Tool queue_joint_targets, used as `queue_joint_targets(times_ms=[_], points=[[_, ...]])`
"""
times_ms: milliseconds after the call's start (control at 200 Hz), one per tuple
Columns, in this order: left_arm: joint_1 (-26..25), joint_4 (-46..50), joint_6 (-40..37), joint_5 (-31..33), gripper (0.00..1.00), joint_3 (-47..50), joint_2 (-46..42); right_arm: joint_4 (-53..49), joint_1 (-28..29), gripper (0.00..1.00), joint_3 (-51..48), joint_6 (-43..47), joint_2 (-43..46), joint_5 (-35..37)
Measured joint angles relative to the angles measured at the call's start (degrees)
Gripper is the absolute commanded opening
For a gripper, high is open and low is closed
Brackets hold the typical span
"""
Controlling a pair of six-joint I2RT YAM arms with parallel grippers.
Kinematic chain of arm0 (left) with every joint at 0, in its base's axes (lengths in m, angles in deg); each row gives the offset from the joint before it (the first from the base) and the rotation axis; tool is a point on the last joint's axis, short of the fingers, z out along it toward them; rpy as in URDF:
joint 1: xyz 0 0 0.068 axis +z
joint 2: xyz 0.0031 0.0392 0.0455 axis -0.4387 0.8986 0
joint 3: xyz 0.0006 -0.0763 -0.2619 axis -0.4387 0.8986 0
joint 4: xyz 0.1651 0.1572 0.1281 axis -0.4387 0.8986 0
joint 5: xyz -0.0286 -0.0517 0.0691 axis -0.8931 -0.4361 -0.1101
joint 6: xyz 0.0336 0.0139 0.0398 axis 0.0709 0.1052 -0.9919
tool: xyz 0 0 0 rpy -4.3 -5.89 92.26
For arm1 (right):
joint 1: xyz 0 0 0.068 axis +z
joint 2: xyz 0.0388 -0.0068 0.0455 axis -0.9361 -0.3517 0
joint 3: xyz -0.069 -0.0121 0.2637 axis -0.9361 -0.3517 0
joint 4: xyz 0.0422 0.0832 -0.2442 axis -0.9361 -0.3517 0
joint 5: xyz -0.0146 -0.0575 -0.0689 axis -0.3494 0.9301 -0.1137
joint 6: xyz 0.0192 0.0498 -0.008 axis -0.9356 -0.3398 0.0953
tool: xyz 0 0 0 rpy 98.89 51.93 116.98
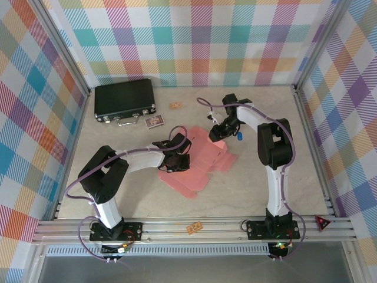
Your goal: Fold the paper box
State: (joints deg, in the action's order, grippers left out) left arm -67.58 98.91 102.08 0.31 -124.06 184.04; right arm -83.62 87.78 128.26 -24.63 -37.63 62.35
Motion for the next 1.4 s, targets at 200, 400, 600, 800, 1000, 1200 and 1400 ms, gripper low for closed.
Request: queue_joint_targets(times_ms=[200,400,600,800,1000,1200,1400], points=[[0.00,-0.09,0.00,-0.02,0.00,0.00,0.00,1.55,0.02,0.28,-0.90,1.07,2.43,1.01],[0.00,-0.13,0.02,-0.02,0.00,0.00,0.00,2.95,0.42,0.24,-2.29,3.08,3.28,2.36],[0.00,-0.31,0.20,-0.02,0.00,0.11,0.00,3.21,0.83,0.19,-2.62,4.15,3.45,2.80],[0.00,-1.09,0.20,-0.04,0.00,0.28,0.00,3.96,1.20,0.03,-2.84,5.01,3.72,4.37],[0.00,-2.43,0.26,-0.20,0.00,0.42,0.26,7.30,2.84,0.00,-6.21,6.40,8.20,7.43],[0.00,-3.56,0.37,-0.31,0.00,-2.99,3.32,13.27,4.85,0.00,-11.39,9.05,15.21,11.80],[0.00,-5.16,0.09,-1.31,0.00,-7.69,7.15,23.28,7.28,0.00,-19.45,13.11,21.68,17.55]])
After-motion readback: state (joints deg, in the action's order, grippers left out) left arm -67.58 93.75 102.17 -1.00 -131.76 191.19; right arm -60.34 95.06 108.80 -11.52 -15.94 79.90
